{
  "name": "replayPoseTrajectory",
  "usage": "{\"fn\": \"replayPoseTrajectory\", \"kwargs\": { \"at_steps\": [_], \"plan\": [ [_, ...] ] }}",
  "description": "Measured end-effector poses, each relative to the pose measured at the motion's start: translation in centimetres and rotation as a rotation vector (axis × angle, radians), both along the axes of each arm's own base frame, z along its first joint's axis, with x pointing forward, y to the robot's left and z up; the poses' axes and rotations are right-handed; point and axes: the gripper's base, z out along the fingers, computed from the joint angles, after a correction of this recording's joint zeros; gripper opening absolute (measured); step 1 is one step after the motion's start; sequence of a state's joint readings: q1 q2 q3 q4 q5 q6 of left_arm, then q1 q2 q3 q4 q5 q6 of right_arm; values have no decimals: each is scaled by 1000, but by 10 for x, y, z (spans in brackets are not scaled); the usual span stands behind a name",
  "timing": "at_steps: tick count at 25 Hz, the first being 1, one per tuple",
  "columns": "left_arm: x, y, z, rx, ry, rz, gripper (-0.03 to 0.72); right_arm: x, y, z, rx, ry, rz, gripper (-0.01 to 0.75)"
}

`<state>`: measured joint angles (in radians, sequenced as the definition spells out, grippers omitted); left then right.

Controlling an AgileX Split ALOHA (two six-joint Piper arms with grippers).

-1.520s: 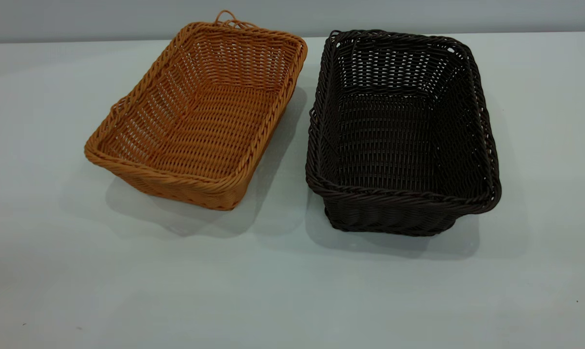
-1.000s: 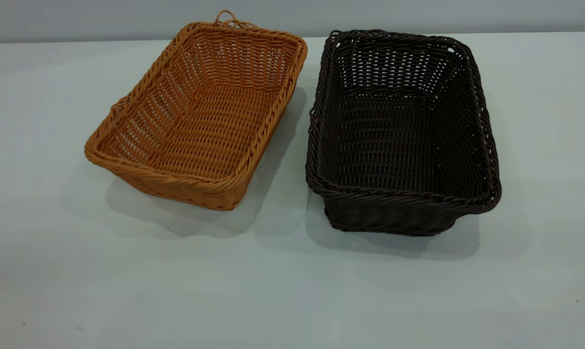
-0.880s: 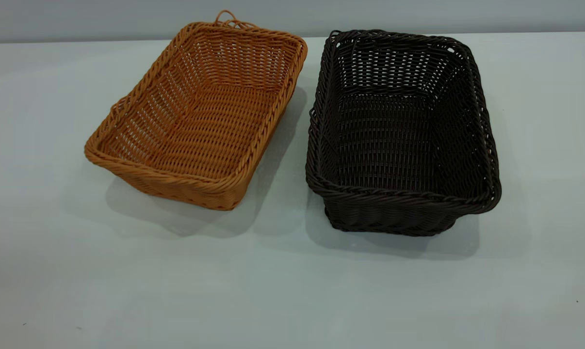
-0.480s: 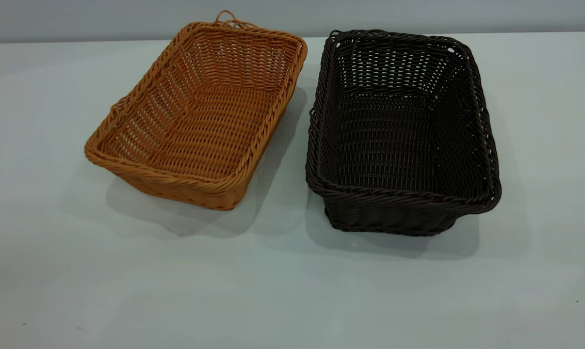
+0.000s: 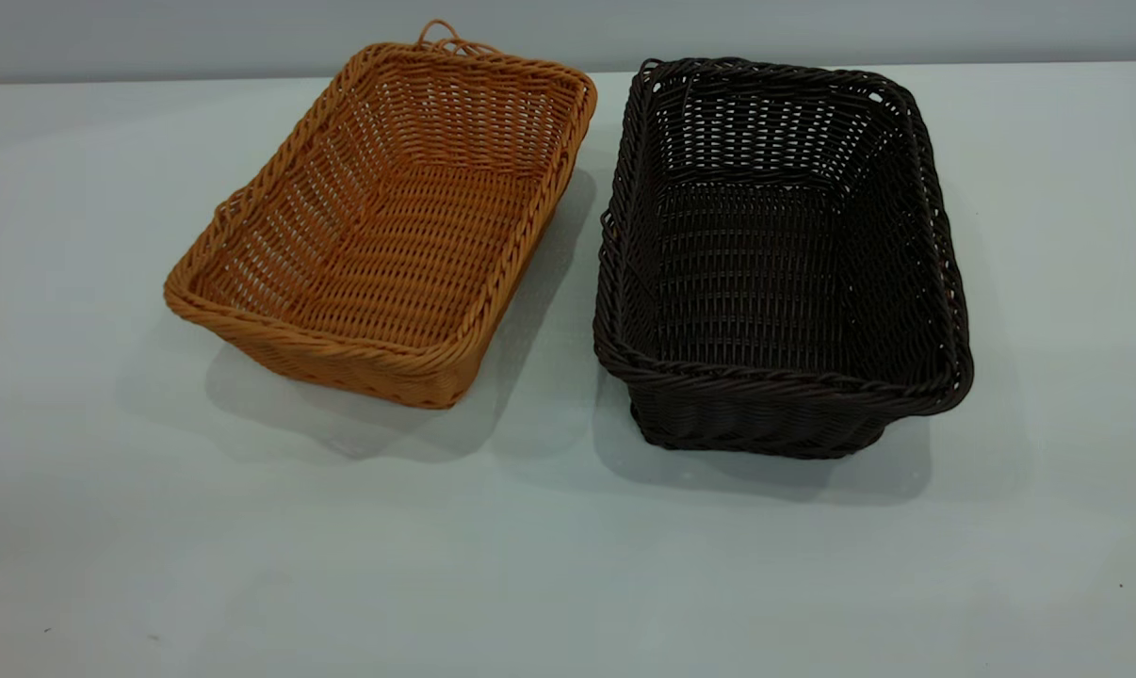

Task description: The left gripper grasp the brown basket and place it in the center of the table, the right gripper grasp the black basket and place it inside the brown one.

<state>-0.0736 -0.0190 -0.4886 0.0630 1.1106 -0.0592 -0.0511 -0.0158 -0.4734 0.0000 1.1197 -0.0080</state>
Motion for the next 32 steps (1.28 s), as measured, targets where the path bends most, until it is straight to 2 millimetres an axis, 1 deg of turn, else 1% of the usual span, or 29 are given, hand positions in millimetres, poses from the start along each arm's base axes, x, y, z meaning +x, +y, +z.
{"fn": "replayPoseTrajectory", "kwargs": {
  "at_steps": [3,5,7,9,12,20,24,27,29,30,32],
  "plan": [
    [3,0,4,-10,2,6,519,0,0,0,0,0,0,593],
    [11,-1,12,-16,7,9,519,0,0,0,5,0,3,593],
    [27,-2,22,-17,23,7,519,0,0,0,5,-1,3,593],
    [45,-4,29,-15,33,2,519,0,0,0,5,-1,3,593],
    [80,-7,34,-10,44,-8,519,0,1,0,15,-1,10,593],
    [179,-16,34,47,101,-72,519,0,2,0,19,-1,12,593],
    [232,-21,27,37,151,-77,519,0,2,0,19,-1,13,593],
    [272,-30,15,-8,204,-89,519,0,2,0,21,-1,14,593],
    [296,-38,0,-13,260,-117,519,0,2,0,23,-2,15,593],
    [306,-42,-4,-9,277,-132,519,0,2,0,23,-2,15,593],
    [327,-49,-21,-3,327,-153,519,0,2,0,23,-2,15,593]
  ]
}}
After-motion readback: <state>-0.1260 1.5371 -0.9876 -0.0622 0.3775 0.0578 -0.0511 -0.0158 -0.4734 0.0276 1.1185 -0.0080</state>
